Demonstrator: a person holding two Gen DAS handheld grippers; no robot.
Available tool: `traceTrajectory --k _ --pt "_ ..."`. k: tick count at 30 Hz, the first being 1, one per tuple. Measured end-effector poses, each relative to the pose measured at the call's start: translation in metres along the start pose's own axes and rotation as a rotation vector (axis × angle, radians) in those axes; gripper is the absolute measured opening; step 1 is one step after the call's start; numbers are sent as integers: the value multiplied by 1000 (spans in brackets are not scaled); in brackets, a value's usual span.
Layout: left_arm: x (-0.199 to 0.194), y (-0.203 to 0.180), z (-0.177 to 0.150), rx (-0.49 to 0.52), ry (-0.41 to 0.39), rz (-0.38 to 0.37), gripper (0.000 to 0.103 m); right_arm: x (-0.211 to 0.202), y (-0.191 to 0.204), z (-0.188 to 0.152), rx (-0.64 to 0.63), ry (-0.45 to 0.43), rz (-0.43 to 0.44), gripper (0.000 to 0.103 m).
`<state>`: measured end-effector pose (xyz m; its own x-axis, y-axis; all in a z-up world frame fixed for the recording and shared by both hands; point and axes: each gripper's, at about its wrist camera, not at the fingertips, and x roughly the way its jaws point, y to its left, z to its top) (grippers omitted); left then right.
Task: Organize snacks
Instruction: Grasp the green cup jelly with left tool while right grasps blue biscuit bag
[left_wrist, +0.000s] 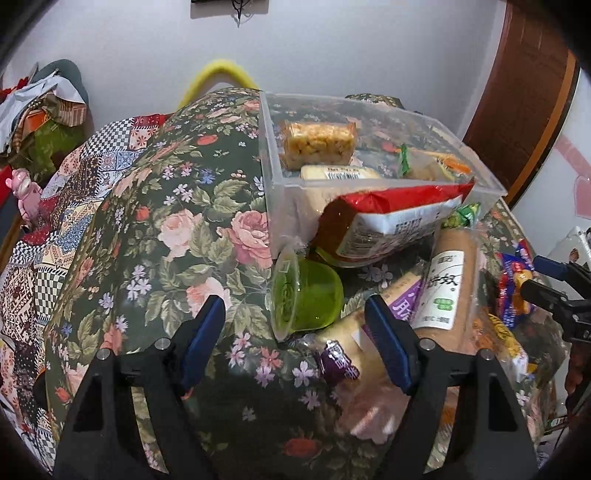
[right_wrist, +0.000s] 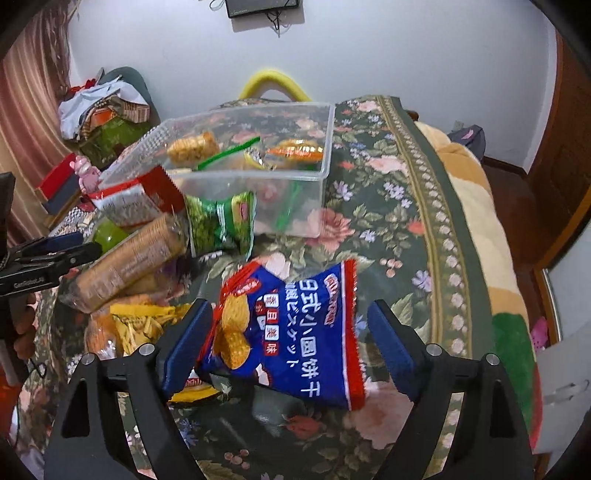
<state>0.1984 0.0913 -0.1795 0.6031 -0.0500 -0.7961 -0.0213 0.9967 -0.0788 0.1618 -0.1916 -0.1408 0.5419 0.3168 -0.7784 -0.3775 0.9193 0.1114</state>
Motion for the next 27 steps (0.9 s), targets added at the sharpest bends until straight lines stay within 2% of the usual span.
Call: traceTrajectory --k 2,8,11,15,18,21,22,27 --pt "7 -2 -1 0 4 10 72 4 1 -1 4 10 -2 84" --pt "19 5 2 -52 2 -24 59 21 0 -5 34 48 22 90" --pt "28 9 3 -76 19 -22 47 25 2 -6 33 45 22 90" --pt "32 9 3 -76 5 6 47 24 4 -8 21 31 22 89" --pt "30 7 1 -58 -7 19 46 20 2 -9 19 19 33 78" --pt "23 6 -2 -54 -21 33 43 18 4 -8 17 13 41 73" --pt "20 8 -3 -59 -25 33 42 18 4 -8 13 10 39 68" --pt "1 12 -4 -68 -45 38 40 13 2 -8 14 5 62 63"
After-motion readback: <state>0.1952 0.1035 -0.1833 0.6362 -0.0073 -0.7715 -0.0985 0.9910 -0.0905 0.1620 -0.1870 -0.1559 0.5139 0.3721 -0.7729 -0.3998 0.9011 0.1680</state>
